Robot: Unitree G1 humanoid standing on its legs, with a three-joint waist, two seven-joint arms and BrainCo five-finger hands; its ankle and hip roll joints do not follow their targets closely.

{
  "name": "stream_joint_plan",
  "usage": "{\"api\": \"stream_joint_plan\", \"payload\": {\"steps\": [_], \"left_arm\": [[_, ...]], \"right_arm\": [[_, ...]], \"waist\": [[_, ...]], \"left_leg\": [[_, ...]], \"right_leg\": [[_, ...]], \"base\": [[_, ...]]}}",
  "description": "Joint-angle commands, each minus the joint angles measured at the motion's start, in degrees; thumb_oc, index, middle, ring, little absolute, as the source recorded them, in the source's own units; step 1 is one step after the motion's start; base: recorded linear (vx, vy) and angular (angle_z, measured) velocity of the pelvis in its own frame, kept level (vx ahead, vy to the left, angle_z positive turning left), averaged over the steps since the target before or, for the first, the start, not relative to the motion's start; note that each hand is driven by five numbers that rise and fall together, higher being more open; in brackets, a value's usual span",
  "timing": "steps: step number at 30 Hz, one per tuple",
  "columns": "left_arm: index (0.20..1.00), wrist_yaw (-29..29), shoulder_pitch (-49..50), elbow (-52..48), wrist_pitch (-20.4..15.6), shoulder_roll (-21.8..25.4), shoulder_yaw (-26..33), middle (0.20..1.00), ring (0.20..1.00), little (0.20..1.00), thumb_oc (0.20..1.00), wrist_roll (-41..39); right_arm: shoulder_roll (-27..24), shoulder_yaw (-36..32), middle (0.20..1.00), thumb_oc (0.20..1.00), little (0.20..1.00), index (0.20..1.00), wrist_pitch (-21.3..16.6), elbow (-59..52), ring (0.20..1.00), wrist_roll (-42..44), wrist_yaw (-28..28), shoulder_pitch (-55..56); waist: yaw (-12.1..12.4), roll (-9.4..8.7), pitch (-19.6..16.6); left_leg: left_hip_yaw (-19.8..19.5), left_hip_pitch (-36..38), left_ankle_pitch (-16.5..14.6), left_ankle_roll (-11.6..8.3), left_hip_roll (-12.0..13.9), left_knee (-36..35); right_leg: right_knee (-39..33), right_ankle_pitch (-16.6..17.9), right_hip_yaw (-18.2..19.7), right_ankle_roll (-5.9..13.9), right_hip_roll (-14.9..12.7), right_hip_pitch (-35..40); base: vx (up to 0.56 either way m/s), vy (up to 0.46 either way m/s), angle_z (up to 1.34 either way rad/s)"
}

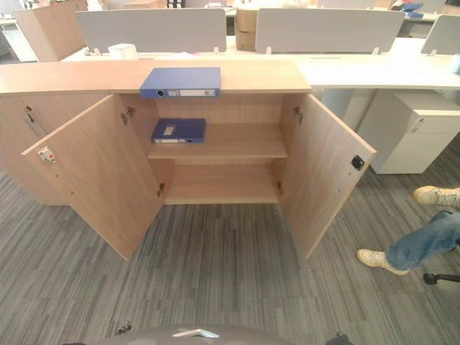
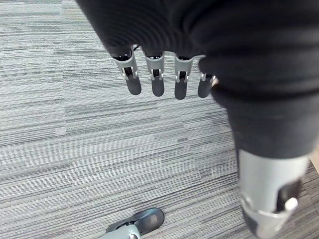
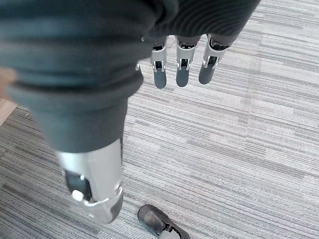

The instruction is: Put the empty folder in the office cabinet

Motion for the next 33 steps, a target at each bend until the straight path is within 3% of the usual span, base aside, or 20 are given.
{"api": "stream_joint_plan", "payload": {"steps": [1, 13, 18, 19, 22, 25, 29, 33], "left_arm": [[1.0, 0.7, -3.9, 4.4, -0.5, 1.5, 0.7, 1.0, 1.0, 1.0, 1.0, -0.2], [1.0, 0.2, -4.4, 4.7, -0.2, 2.6, 1.4, 1.0, 1.0, 1.0, 1.0, -1.5], [1.0, 0.2, -6.0, 3.8, -0.3, 3.1, 1.5, 1.0, 1.0, 1.0, 1.0, -3.5], [1.0, 0.5, -6.8, 3.3, -0.5, 3.1, 1.2, 1.0, 1.0, 1.0, 1.0, -4.3], [1.0, 0.8, -7.4, 3.2, -0.5, 3.0, 1.0, 1.0, 1.0, 1.0, 1.0, -4.8], [1.0, 0.8, -7.1, 3.8, -0.5, 3.0, 0.9, 1.0, 1.0, 1.0, 1.0, -5.2], [1.0, 0.7, -5.9, 4.2, -0.8, 3.2, 1.1, 1.0, 1.0, 1.0, 1.0, -5.8], [1.0, 0.3, -4.5, 4.8, -0.8, 3.0, 1.9, 1.0, 1.0, 1.0, 1.0, -5.5]], "right_arm": [[-0.6, 2.2, 1.0, 1.0, 1.0, 1.0, -0.1, 2.6, 1.0, 0.5, -0.4, -2.8], [-1.9, 2.0, 1.0, 1.0, 1.0, 1.0, 0.4, 2.4, 1.0, 0.6, -0.3, -3.7], [-3.4, 2.0, 1.0, 1.0, 1.0, 1.0, 0.3, 1.7, 1.0, 1.1, -0.5, -5.4], [-4.4, 2.1, 1.0, 1.0, 1.0, 1.0, 0.4, 1.5, 1.0, 1.2, -0.8, -6.5], [-5.1, 2.2, 1.0, 1.0, 1.0, 1.0, 0.5, 1.6, 1.0, 1.1, -1.1, -7.2], [-5.6, 2.1, 1.0, 1.0, 1.0, 1.0, 0.6, 2.0, 1.0, 0.9, -1.2, -7.5], [-6.2, 1.0, 1.0, 1.0, 1.0, 1.0, 0.7, 2.6, 1.0, 1.0, -1.2, -7.3], [-6.0, 0.2, 1.0, 1.0, 1.0, 1.0, 0.8, 3.4, 1.0, 0.0, -0.5, -6.4]], "waist": [[0.0, -1.41, 0.9], [0.1, -0.88, 2.3], [0.5, -1.32, 5.3], [1.0, -1.39, 7.0], [1.3, -1.22, 7.3], [2.1, -0.73, 6.8], [3.8, 1.47, 7.0], [4.7, 2.62, 5.6]], "left_leg": [[1.7, -0.5, -3.2, -3.44, 2.2, -0.3], [1.2, -0.4, -3.0, -3.71, 3.1, 0.2], [0.9, -9.5, -5.7, -3.92, 1.7, 15.4], [0.2, -14.0, -3.9, -4.35, 1.5, 21.7], [0.0, -17.3, -3.3, -4.28, 1.6, 22.0], [-1.0, -19.3, -0.4, -4.47, 2.4, 16.2], [-2.3, -22.9, 8.3, -7.01, 6.2, 4.6], [-1.9, -21.6, 10.4, -7.86, 6.8, 1.3]], "right_leg": [[0.0, -3.7, -1.4, 4.59, -2.9, 1.7], [0.6, -4.6, -1.6, 3.76, -2.2, 1.5], [4.7, -6.5, -1.3, 1.99, -3.2, -1.1], [5.3, -7.3, -1.3, 1.29, -3.6, -1.0], [5.1, -7.9, -1.5, 1.45, -3.7, -0.7], [4.2, -8.6, -1.3, 2.39, -3.9, 0.7], [2.6, -10.9, 0.8, 4.16, -4.5, 6.0], [1.9, -11.5, 2.3, 5.66, -5.5, 8.7]], "base": [[0.04, -0.039, 0.0], [0.04, -0.04, 0.0], [-0.05, -0.041, 0.06], [-0.02, -0.016, 0.15], [0.06, 0.021, -0.05], [0.19, 0.087, -0.05], [0.32, 0.172, -0.03], [0.35, 0.225, -0.31]]}}
